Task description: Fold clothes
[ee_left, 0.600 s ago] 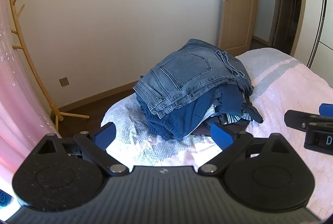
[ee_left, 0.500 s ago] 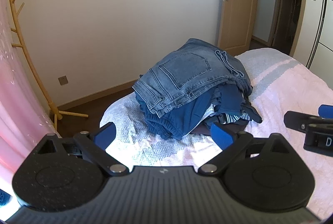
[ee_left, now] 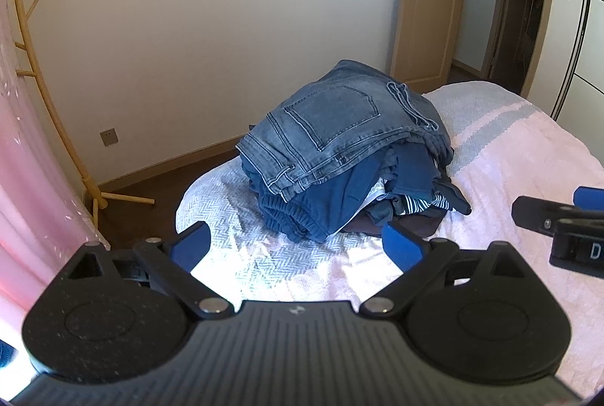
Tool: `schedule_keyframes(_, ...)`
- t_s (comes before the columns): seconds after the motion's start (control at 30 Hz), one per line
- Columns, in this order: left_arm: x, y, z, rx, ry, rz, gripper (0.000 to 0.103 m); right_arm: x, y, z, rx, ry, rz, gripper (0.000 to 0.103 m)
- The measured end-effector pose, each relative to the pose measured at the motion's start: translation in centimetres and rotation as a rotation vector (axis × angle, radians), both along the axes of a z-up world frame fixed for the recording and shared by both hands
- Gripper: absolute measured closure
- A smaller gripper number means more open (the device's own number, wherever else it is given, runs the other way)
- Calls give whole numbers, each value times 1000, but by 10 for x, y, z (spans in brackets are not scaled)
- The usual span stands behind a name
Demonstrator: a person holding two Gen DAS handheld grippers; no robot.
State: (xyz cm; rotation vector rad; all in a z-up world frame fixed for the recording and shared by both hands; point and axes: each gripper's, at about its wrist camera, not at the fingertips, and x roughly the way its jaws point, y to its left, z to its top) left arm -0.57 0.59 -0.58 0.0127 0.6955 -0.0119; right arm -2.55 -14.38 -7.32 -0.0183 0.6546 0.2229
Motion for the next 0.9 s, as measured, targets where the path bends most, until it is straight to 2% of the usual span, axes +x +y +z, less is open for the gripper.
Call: schedule_keyframes(0.9, 2, 10, -5, -8, 18, -10, 7, 3, 5, -7, 4, 18, -1, 21)
